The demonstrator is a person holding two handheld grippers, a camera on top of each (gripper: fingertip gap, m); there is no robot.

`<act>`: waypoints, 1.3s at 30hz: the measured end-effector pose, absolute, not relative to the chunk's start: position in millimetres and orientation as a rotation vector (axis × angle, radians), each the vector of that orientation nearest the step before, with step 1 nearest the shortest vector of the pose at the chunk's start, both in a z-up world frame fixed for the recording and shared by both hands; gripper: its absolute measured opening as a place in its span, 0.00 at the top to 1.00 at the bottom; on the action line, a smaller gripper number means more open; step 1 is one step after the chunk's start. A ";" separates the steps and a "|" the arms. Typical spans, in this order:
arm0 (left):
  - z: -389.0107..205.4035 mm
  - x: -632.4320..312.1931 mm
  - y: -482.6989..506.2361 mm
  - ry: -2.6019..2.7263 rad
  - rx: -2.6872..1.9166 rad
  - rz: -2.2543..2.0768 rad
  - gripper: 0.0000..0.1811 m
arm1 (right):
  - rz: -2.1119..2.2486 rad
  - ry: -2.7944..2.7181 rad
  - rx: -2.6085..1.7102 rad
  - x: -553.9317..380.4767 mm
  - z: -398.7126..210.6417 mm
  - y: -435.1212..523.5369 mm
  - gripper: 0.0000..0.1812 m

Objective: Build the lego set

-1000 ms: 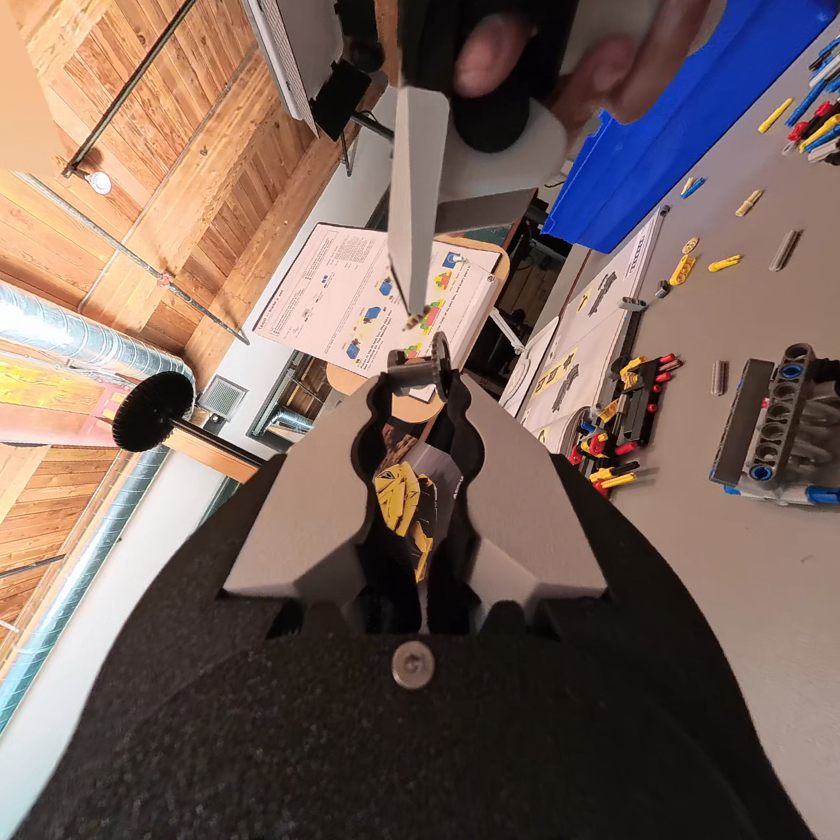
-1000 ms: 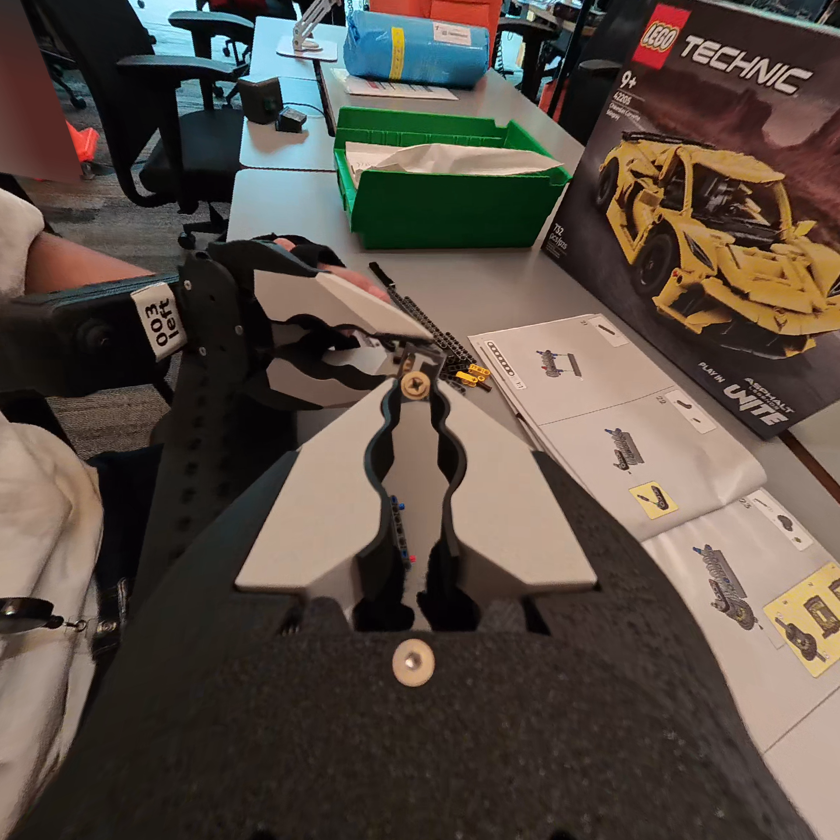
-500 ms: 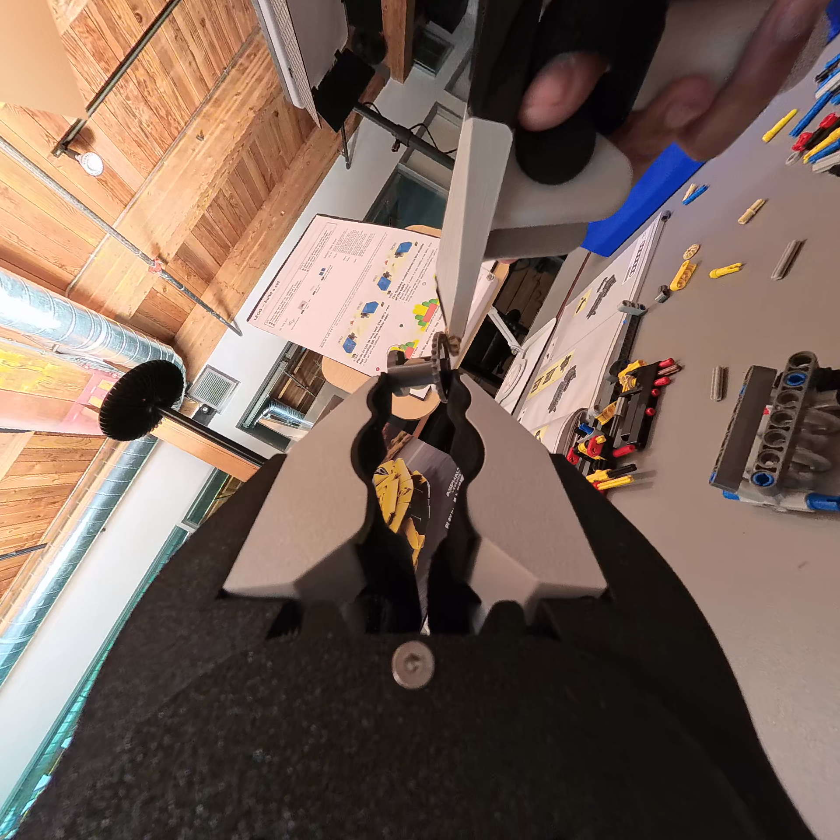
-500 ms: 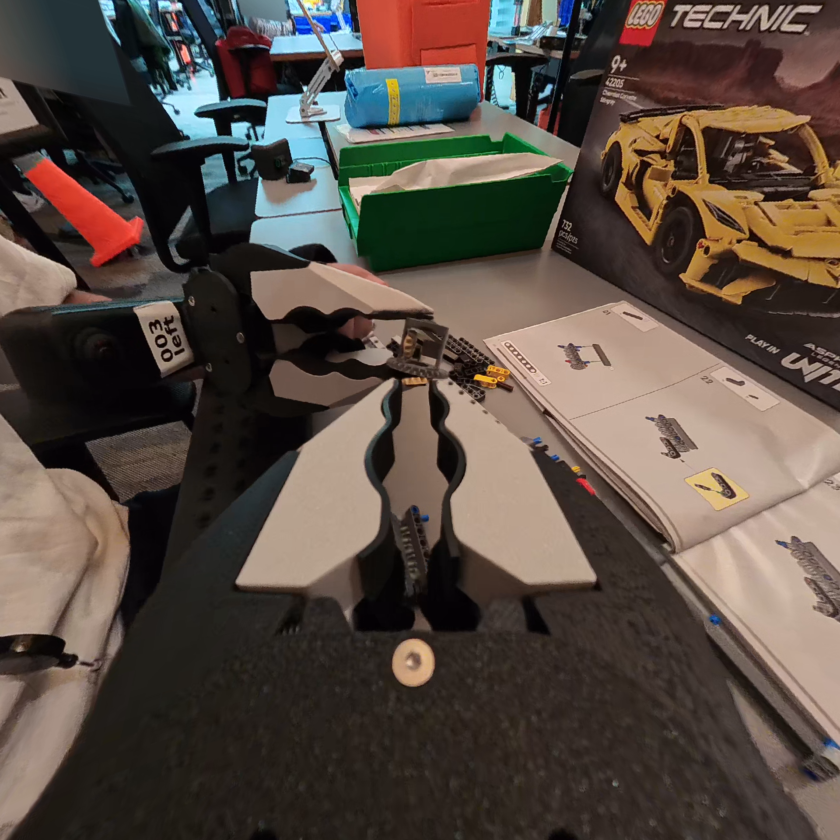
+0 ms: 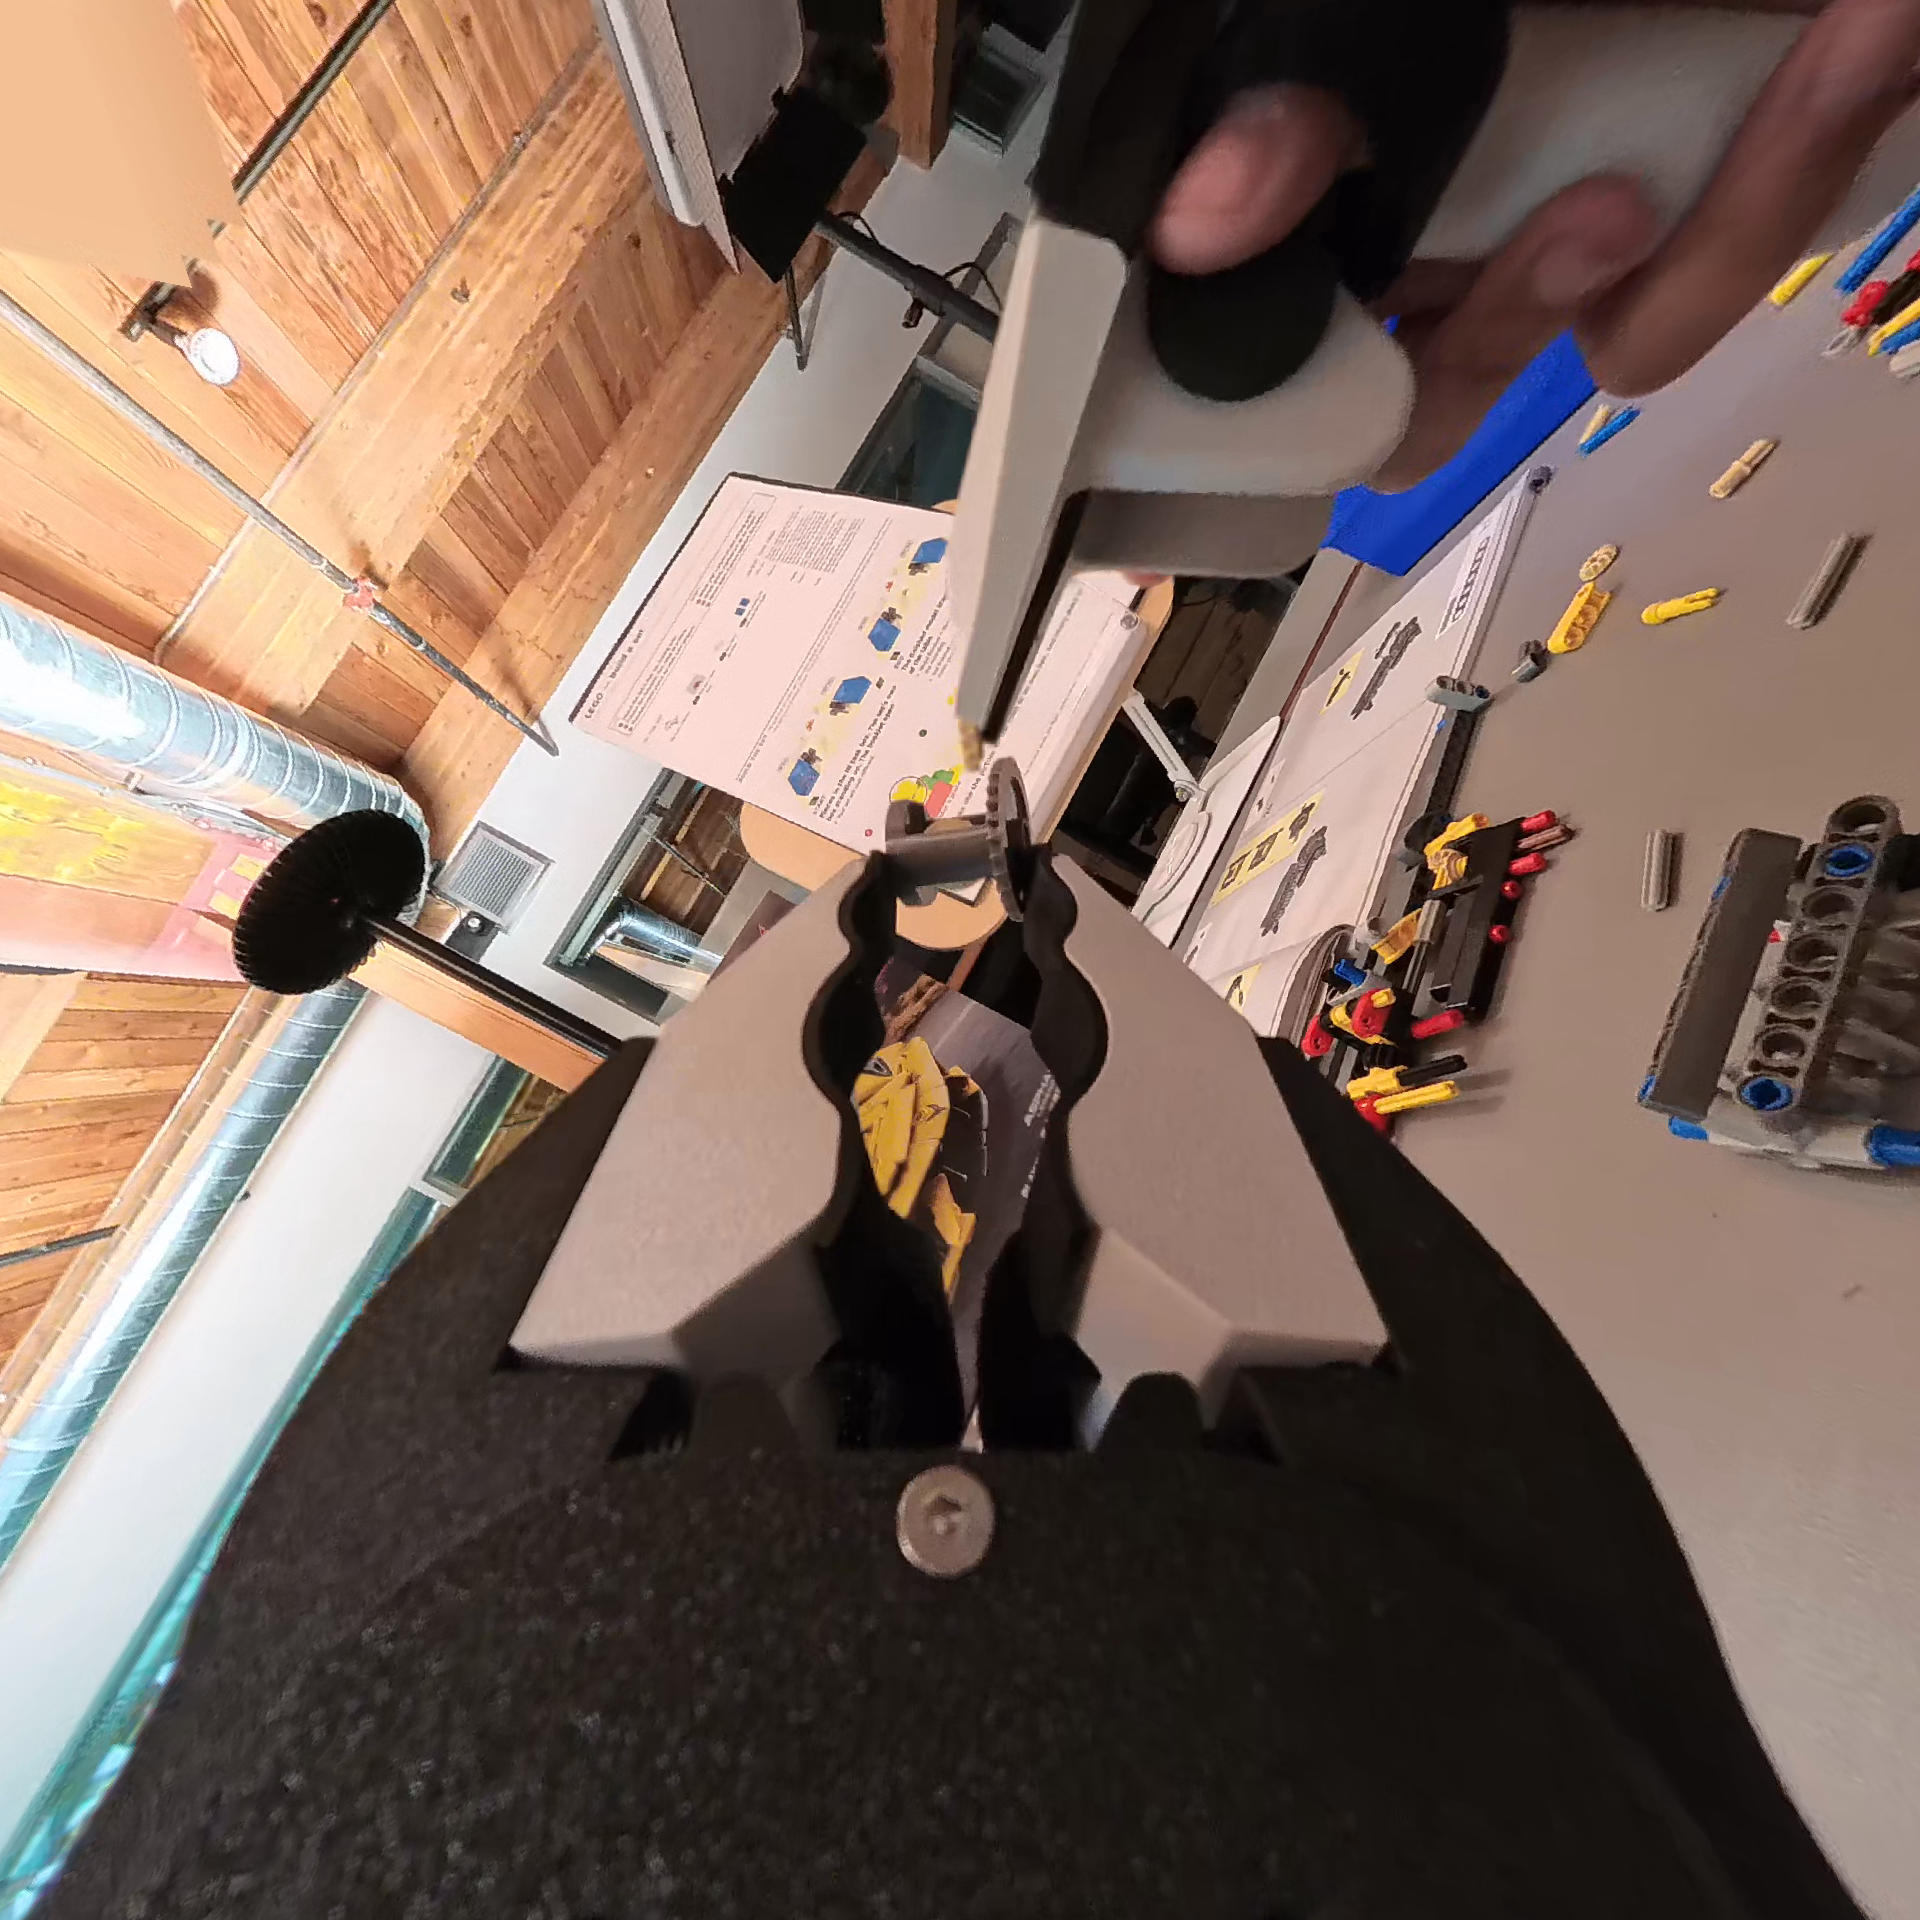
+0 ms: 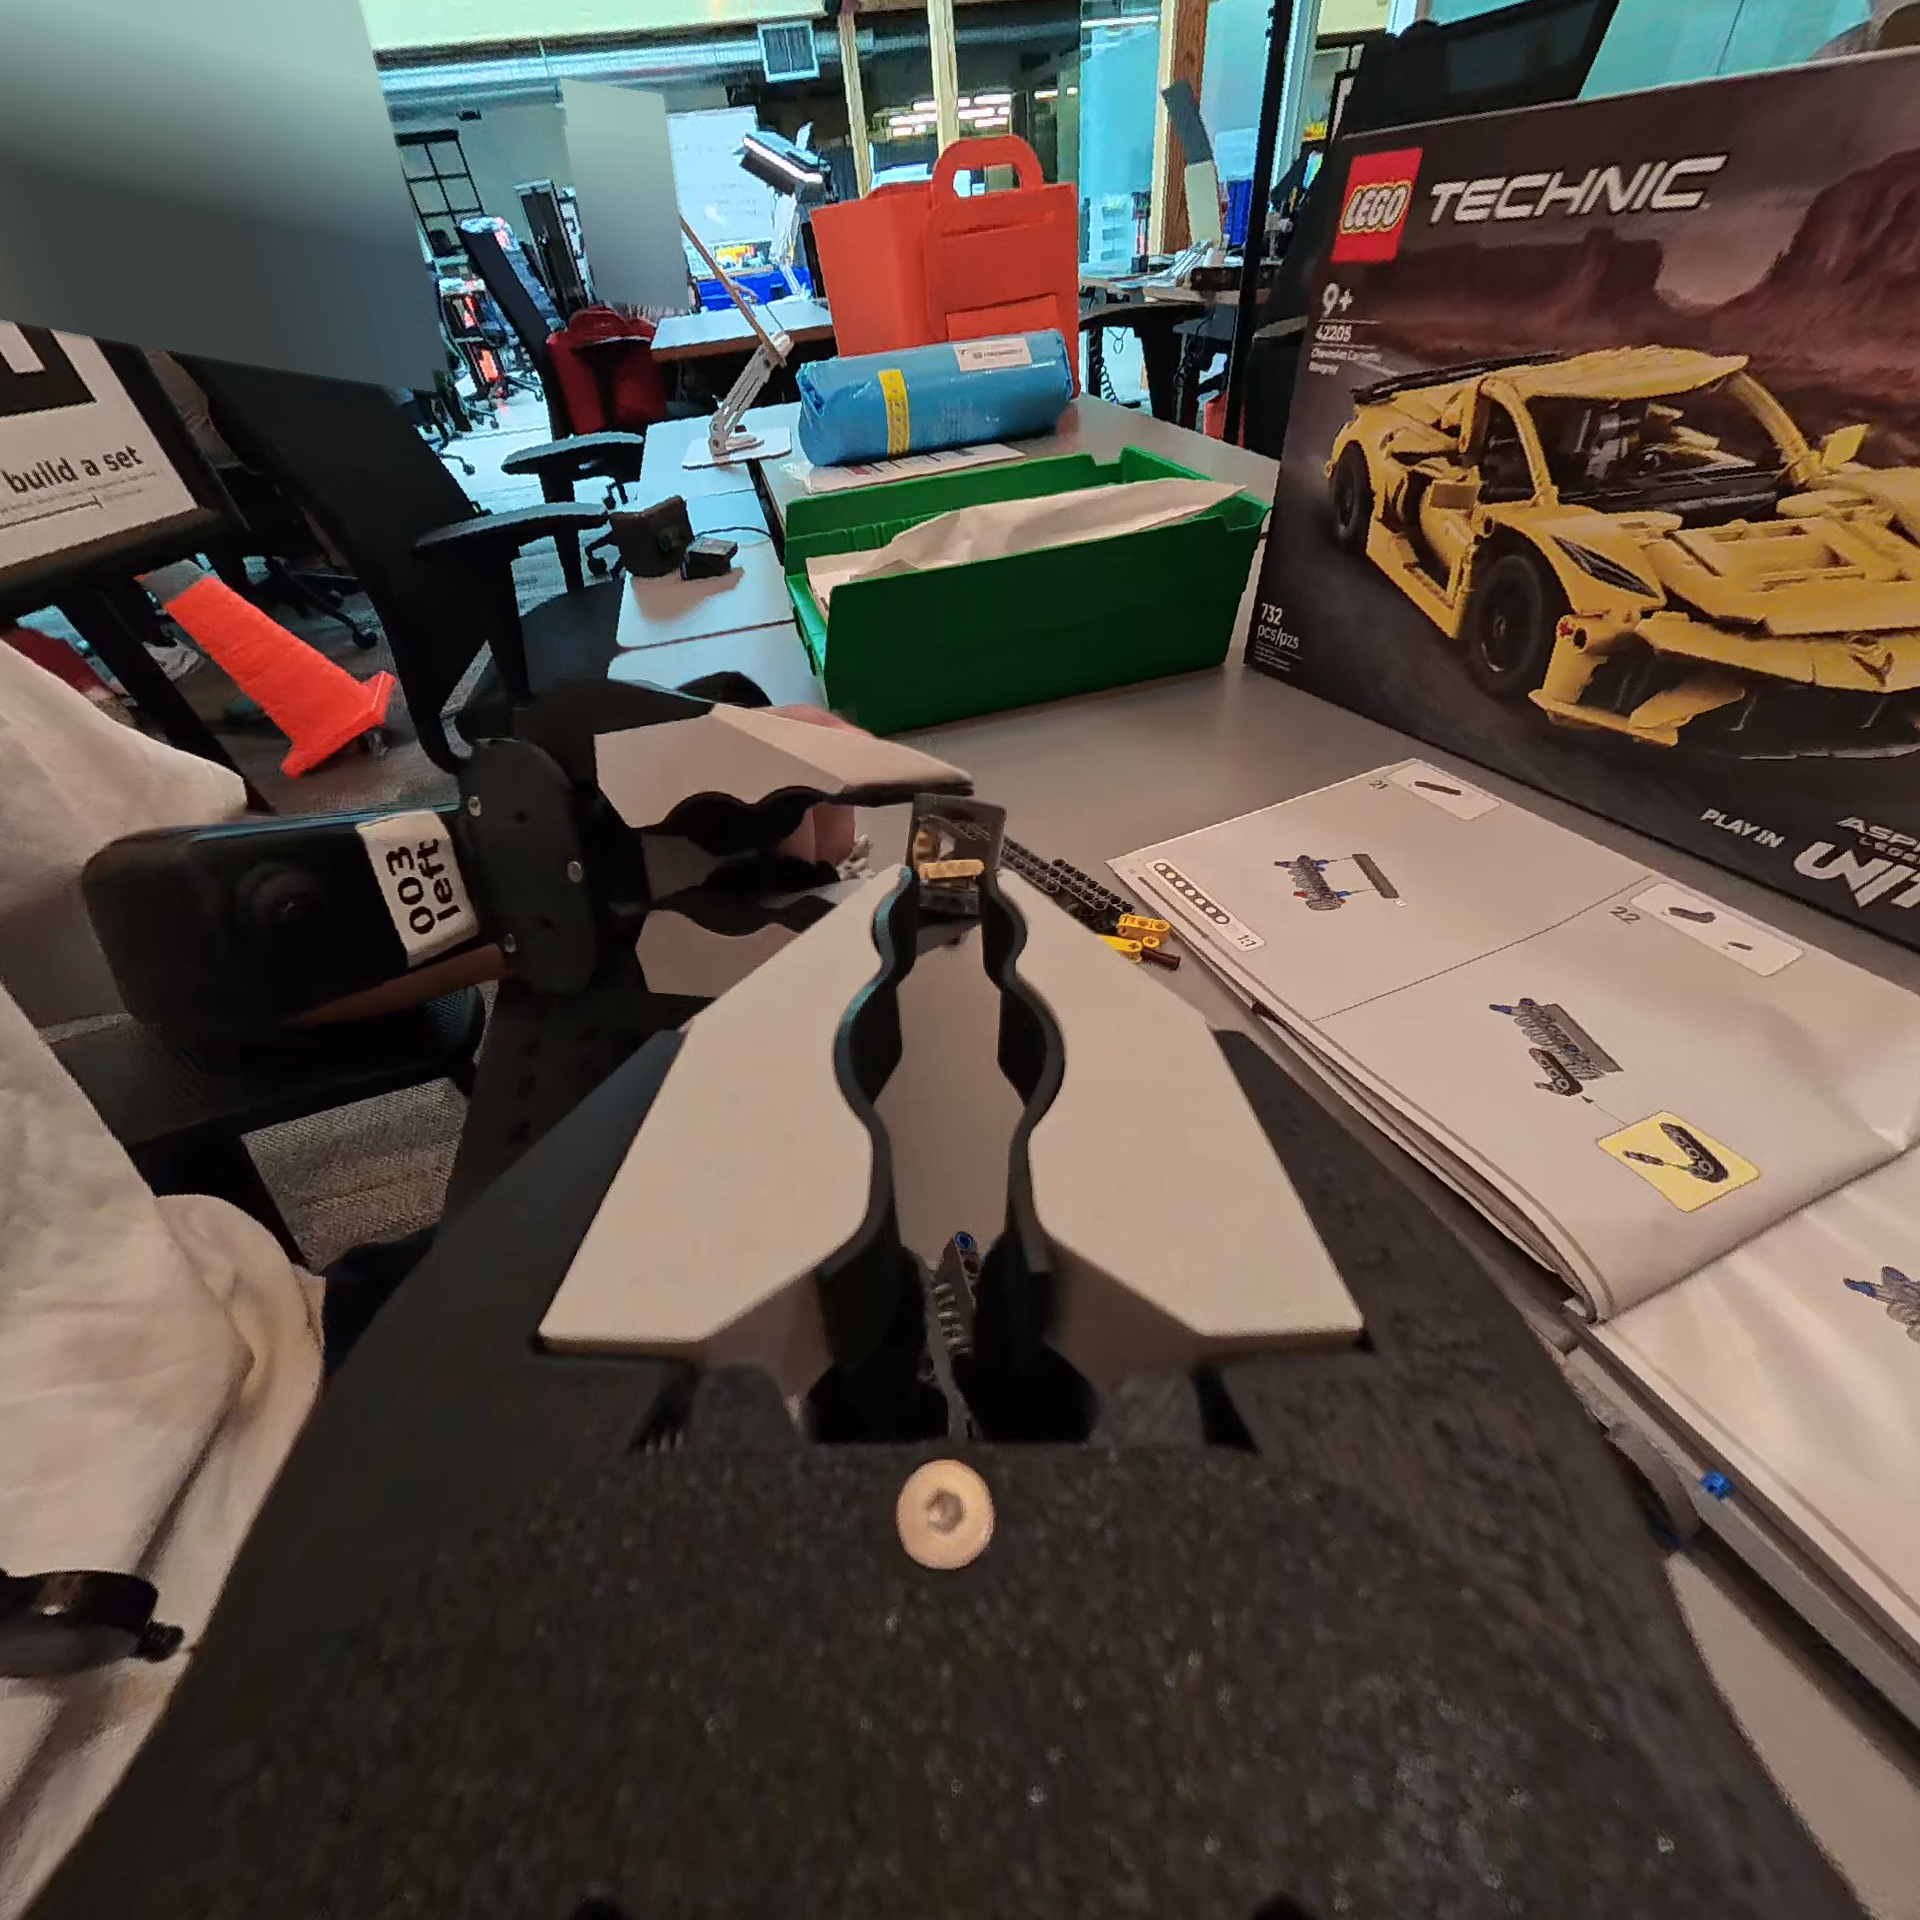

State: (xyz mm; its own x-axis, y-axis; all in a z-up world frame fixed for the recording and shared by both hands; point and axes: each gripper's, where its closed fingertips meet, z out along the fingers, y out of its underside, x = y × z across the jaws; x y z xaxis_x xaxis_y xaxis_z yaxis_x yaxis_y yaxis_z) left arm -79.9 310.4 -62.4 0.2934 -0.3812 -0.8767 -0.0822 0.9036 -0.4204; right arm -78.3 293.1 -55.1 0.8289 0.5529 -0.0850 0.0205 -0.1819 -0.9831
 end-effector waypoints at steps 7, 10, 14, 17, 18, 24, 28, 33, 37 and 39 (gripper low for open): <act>-64.3 -80.5 308.7 1.272 -0.389 -0.158 0.88 | 0.502 -0.473 -1.745 -81.7 -62.2 294.4 0.94; -65.8 -79.5 306.1 1.277 -0.361 -0.128 0.87 | 0.494 -0.487 -1.780 -82.7 -65.3 293.4 0.94; -68.2 -78.6 303.7 1.287 -0.340 -0.111 0.88 | 0.469 -0.505 -1.815 -81.1 -68.6 291.8 0.94; -68.4 -78.3 303.0 1.288 -0.335 -0.106 0.87 | 0.465 -0.515 -1.817 -81.0 -68.2 290.4 0.94; -68.5 -78.2 303.1 1.288 -0.335 -0.105 0.88 | 0.463 -0.518 -1.813 -81.1 -67.1 289.7 0.94; -71.2 -77.4 302.0 1.297 -0.313 -0.076 0.87 | 0.438 -0.589 -1.813 -86.9 -63.7 282.7 0.93; -72.5 -76.6 300.3 1.301 -0.298 -0.064 0.87 | 0.388 -0.627 -1.849 -86.6 -69.6 283.8 0.90; -74.0 -76.0 299.5 1.307 -0.292 -0.058 0.87 | 0.325 -0.663 -1.870 -87.9 -75.7 284.5 0.88; -73.4 -76.4 299.7 1.305 -0.295 -0.063 0.87 | 0.316 -0.658 -1.866 -86.4 -72.9 284.2 0.88; -73.2 -76.5 299.6 1.303 -0.295 -0.064 0.87 | 0.312 -0.654 -1.859 -86.0 -71.2 284.1 0.88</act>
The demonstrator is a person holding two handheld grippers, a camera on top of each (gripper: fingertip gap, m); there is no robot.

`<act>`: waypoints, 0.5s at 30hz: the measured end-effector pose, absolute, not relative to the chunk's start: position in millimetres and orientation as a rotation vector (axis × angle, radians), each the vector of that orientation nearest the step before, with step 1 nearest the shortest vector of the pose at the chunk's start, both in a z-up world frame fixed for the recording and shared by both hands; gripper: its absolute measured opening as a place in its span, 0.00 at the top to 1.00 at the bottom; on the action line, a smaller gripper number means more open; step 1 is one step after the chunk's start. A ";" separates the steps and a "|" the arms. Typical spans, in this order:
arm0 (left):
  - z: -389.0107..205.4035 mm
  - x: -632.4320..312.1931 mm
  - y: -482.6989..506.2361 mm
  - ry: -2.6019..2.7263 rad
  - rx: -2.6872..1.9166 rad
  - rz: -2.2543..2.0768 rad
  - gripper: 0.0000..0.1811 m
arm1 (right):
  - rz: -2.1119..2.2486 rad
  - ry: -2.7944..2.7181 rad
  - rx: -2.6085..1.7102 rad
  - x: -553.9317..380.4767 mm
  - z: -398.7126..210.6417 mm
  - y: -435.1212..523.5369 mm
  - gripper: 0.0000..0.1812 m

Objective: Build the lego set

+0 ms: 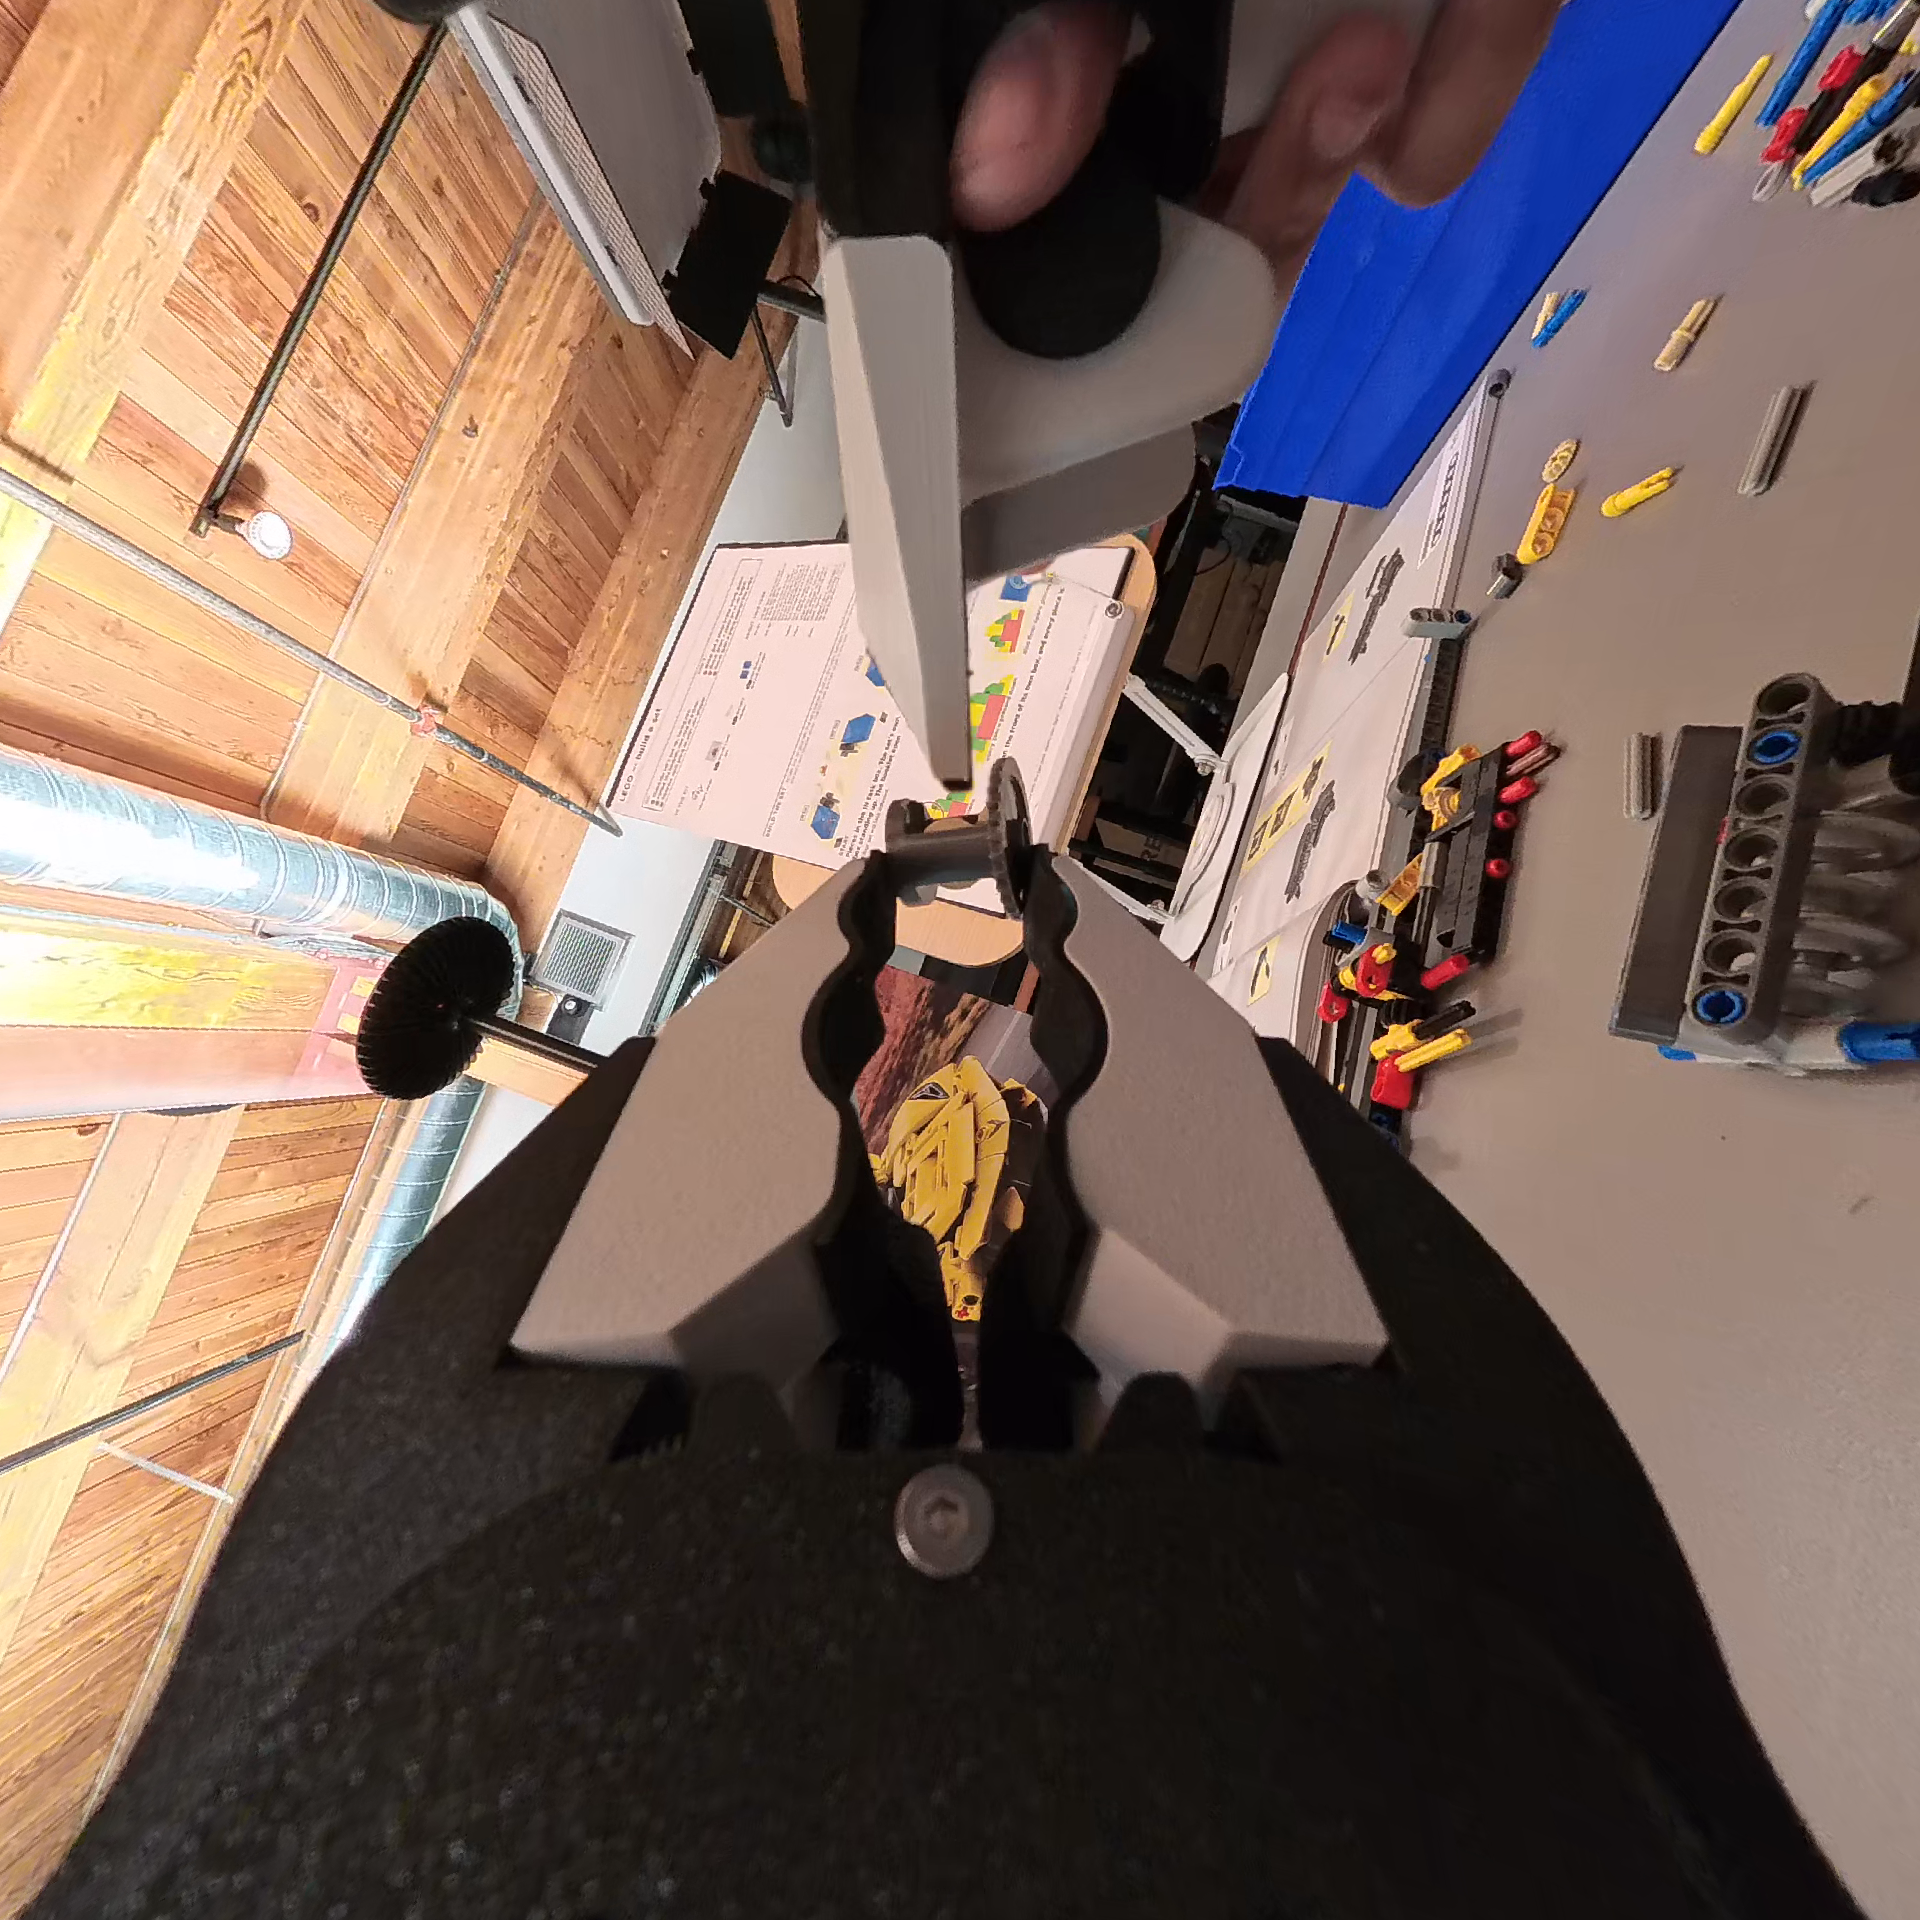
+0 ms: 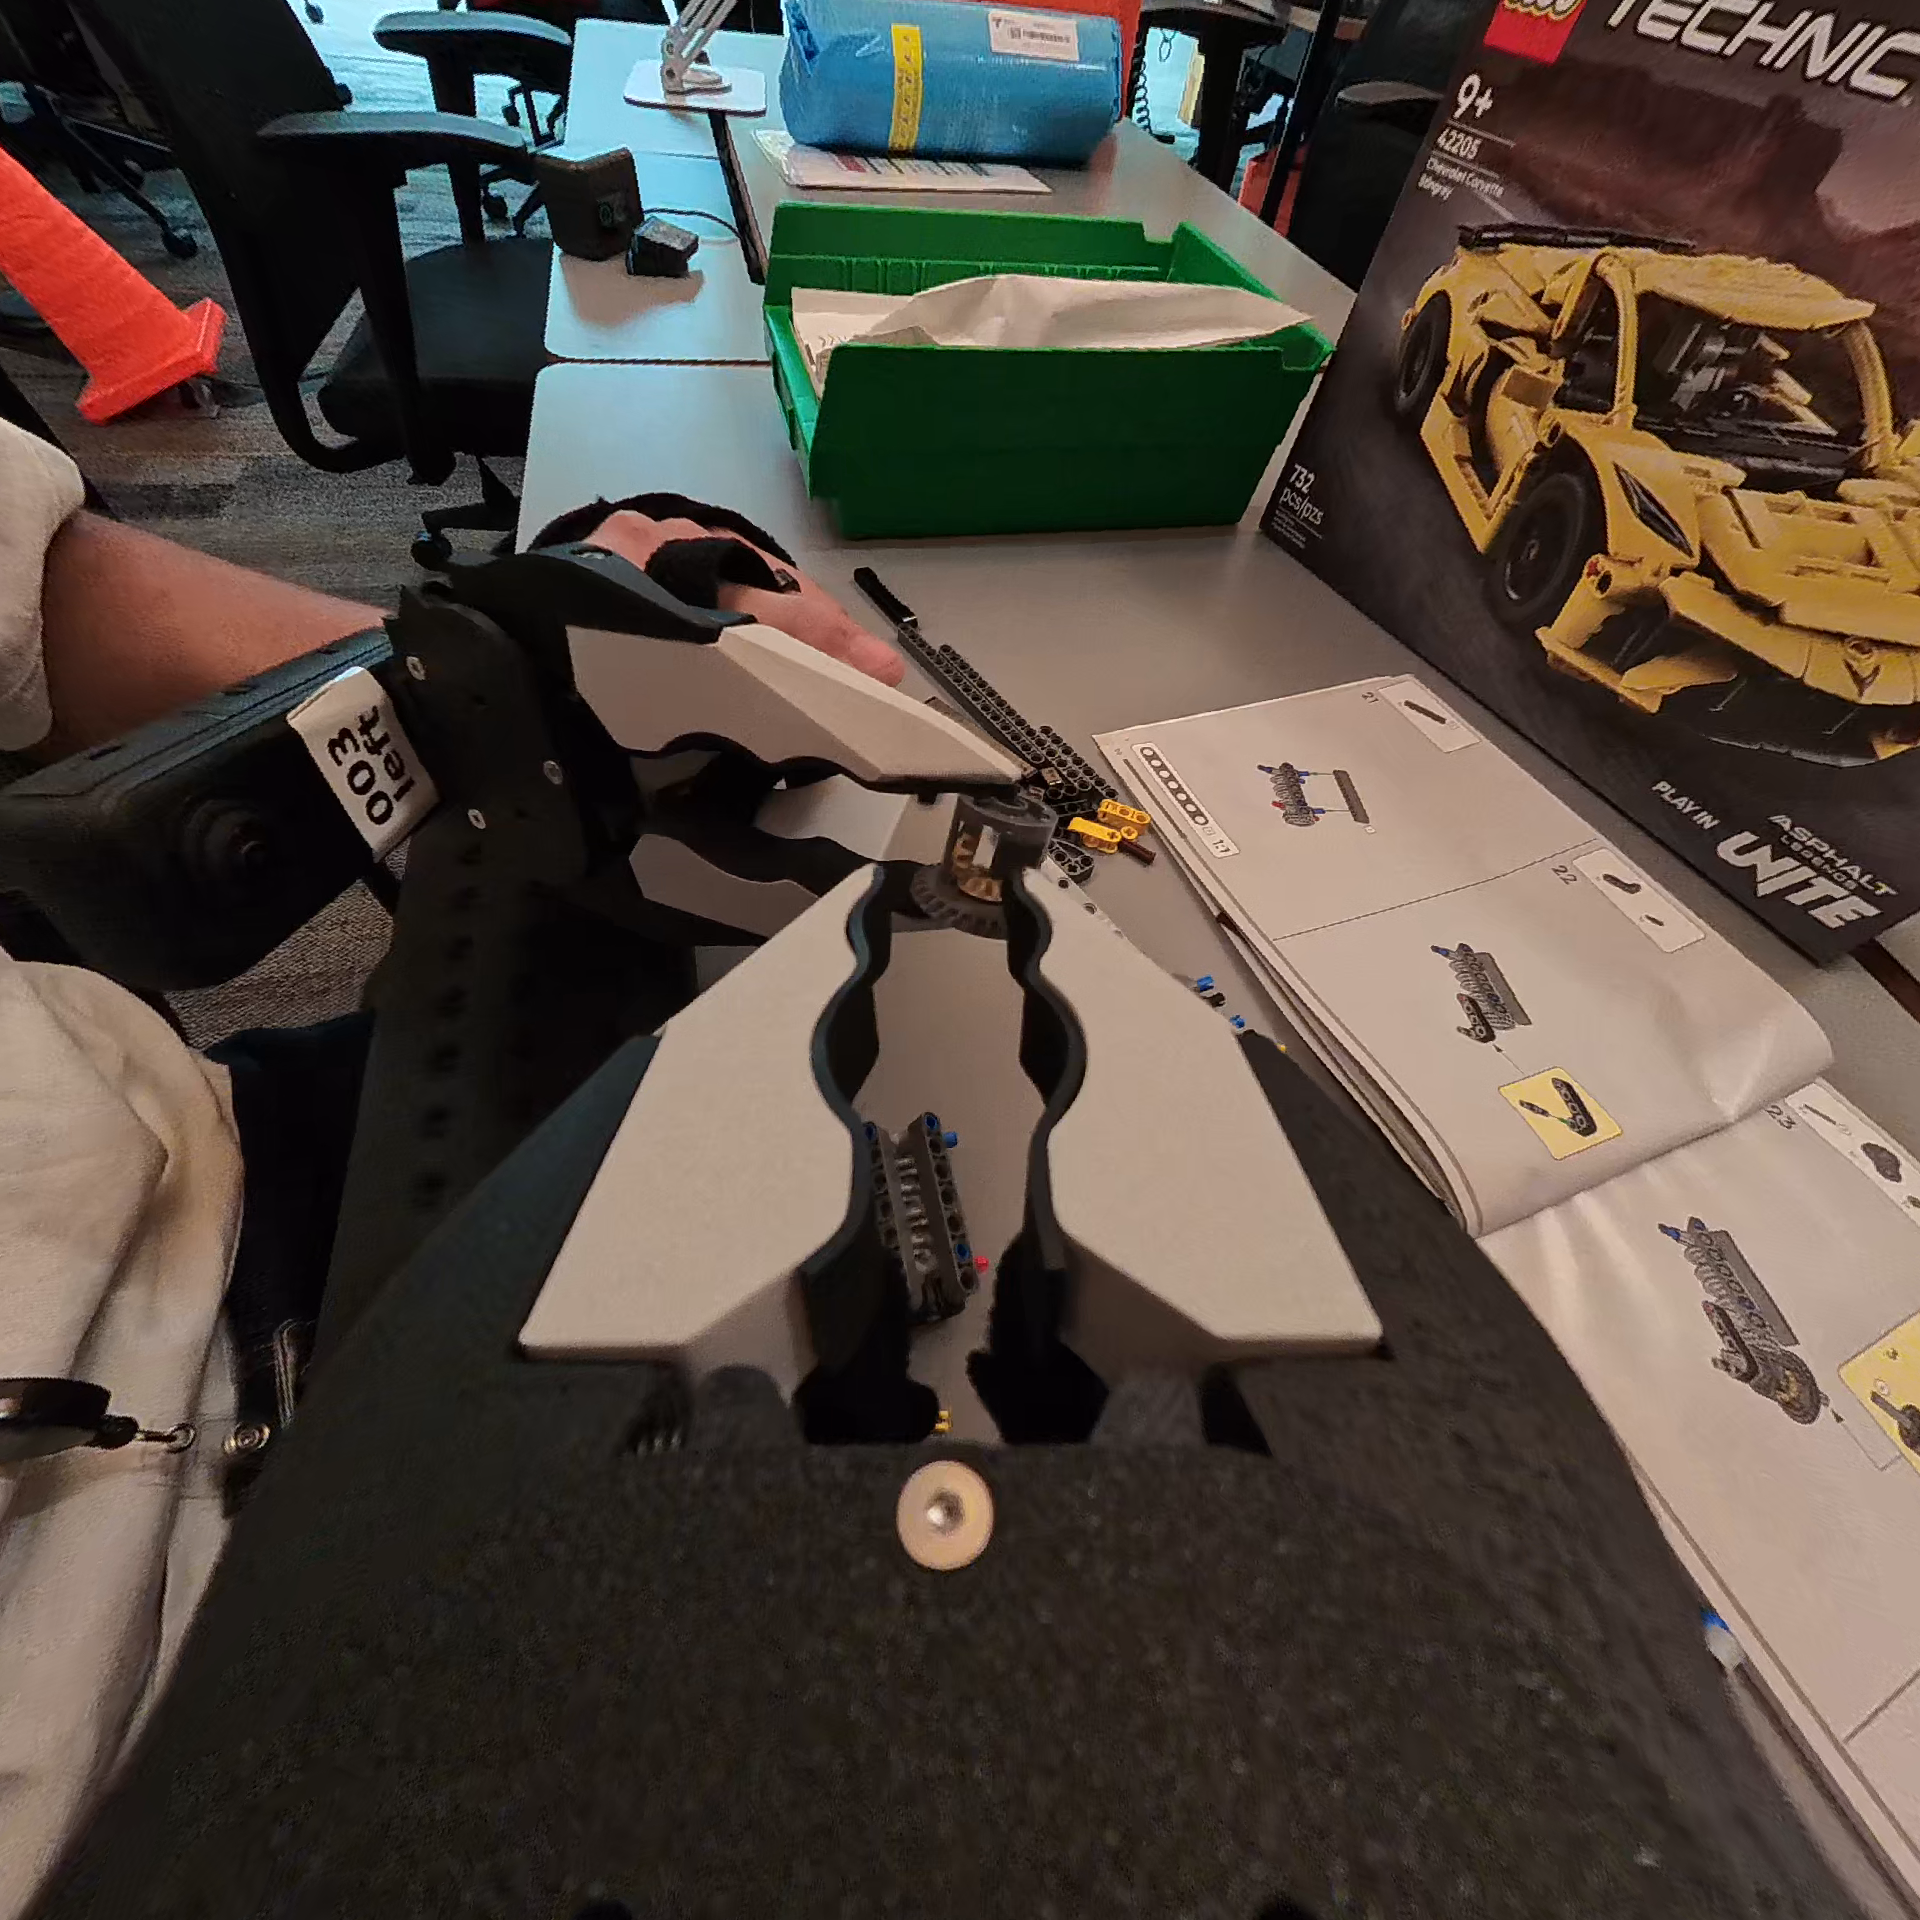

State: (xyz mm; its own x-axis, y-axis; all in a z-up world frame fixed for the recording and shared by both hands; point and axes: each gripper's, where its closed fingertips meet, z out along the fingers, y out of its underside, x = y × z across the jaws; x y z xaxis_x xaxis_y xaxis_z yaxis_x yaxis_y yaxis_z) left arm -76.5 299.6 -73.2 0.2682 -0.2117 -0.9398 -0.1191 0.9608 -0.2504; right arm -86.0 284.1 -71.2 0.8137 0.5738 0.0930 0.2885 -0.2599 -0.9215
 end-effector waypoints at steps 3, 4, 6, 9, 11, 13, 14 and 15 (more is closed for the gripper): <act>-72.9 -76.8 299.2 1.302 -0.294 -0.065 0.87 | 0.315 -0.652 -1.859 -85.7 -70.9 283.4 0.88; -72.5 -77.0 299.1 1.300 -0.293 -0.066 0.87 | 0.318 -0.649 -1.855 -85.5 -70.1 282.9 0.88; -72.8 -77.2 299.7 1.302 -0.298 -0.068 0.87 | 0.321 -0.639 -1.851 -83.8 -68.9 281.0 0.88; -72.1 -77.7 300.3 1.300 -0.305 -0.078 0.87 | 0.327 -0.599 -1.826 -73.3 -65.8 273.3 0.88; -71.3 -78.5 301.0 1.297 -0.310 -0.084 0.87 | 0.341 -0.528 -1.811 -55.4 -65.4 265.6 0.88; -71.3 -78.7 301.5 1.297 -0.316 -0.092 0.87 | 0.325 -0.444 -1.830 -28.0 -74.0 255.4 0.87; -71.3 -78.7 301.4 1.297 -0.317 -0.094 0.87 | 0.284 -0.406 -1.872 -10.2 -85.5 249.3 0.86; -71.3 -78.6 300.9 1.297 -0.317 -0.097 0.87 | 0.246 -0.374 -1.936 7.0 -101.1 241.1 0.86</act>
